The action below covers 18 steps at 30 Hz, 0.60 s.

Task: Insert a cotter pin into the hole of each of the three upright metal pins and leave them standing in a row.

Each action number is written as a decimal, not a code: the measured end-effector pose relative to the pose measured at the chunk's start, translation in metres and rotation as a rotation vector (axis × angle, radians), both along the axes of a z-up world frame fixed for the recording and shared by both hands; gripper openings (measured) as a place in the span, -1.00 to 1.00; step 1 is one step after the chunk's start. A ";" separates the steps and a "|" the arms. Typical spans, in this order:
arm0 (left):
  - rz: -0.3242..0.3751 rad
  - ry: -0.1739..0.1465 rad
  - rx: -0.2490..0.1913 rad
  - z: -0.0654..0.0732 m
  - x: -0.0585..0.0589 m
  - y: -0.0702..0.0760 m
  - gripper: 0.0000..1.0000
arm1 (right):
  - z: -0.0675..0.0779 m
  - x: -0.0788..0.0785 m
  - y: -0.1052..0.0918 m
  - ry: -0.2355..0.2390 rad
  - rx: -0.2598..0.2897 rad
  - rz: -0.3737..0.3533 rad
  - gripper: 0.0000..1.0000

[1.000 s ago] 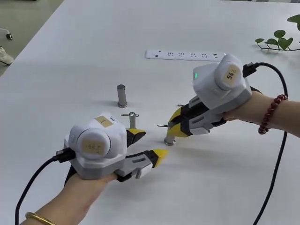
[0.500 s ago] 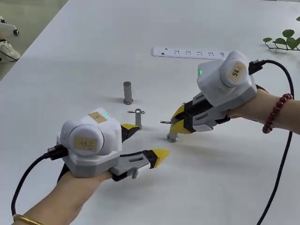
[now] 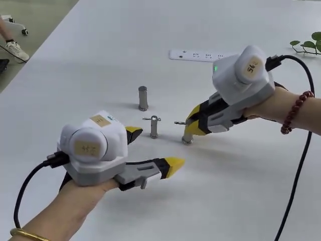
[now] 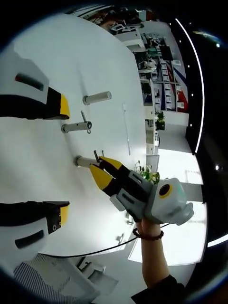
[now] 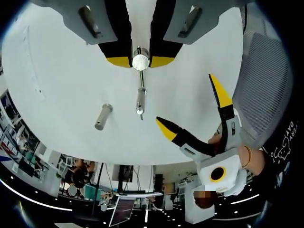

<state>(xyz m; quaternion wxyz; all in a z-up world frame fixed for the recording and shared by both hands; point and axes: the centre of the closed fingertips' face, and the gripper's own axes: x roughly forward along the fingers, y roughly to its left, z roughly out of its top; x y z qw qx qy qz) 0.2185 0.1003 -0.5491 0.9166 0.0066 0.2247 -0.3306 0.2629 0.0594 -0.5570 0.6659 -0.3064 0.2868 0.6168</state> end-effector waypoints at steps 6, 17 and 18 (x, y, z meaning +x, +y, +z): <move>0.009 -0.006 0.001 0.002 0.003 0.004 0.44 | -0.001 0.003 0.001 -0.006 -0.008 0.014 -0.85; 0.004 -0.010 0.025 -0.001 0.002 0.005 0.50 | -0.003 0.007 0.002 0.003 -0.026 0.036 -0.85; 0.006 -0.009 0.023 -0.002 0.002 0.005 0.51 | -0.004 0.007 0.001 0.001 -0.032 0.043 -0.85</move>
